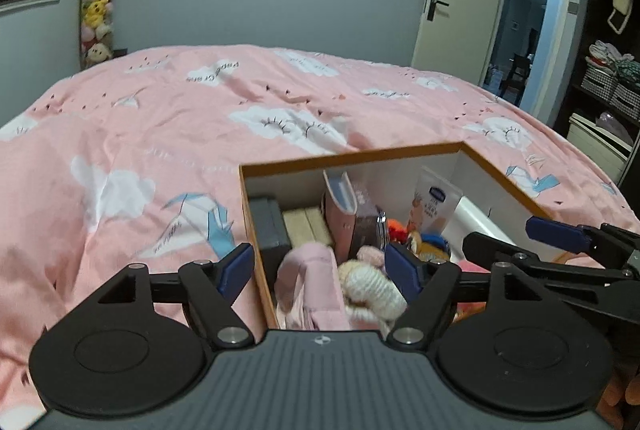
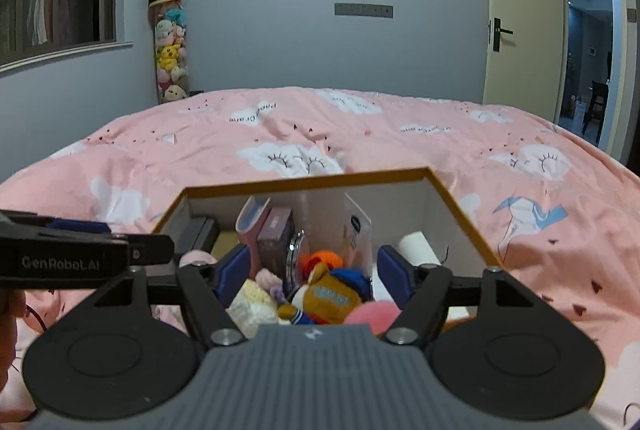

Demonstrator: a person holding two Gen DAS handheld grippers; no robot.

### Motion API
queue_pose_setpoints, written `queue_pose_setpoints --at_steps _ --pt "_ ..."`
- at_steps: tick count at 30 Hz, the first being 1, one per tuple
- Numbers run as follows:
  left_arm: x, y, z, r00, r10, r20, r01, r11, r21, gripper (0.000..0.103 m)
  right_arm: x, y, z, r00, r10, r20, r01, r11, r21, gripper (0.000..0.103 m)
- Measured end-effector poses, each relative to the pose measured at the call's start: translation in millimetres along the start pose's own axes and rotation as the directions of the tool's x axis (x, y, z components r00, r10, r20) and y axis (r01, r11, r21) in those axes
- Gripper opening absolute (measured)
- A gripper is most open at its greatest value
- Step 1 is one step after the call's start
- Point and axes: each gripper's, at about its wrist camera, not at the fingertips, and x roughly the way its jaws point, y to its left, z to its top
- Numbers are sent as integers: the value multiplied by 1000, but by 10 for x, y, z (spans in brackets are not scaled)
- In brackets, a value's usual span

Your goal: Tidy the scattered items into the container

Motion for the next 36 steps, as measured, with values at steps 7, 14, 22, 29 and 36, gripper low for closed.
queue_pose_setpoints --at_steps 7,14,22,29,36 --pt "110 5 -113 999 9 -46 -11 999 -47 85 92 -43 -72 999 -20 -28 21 1000 17 79" --pt "226 -4 -179 994 8 -109 -14 998 -58 85 179 -89 -143 997 -27 -66 30 999 43 83" --pt "312 27 -227 988 28 -155 -41 996 -80 85 200 11 -203 996 -68 -53 67 997 -26 85" --pt "356 67 -253 983 61 -171 -80 991 -106 86 225 97 -257 993 -107 -50 102 991 -83 88" --pt "381 85 -267 981 66 -180 -87 990 -112 86 250 118 -273 992 -120 -50 114 988 -100 89"
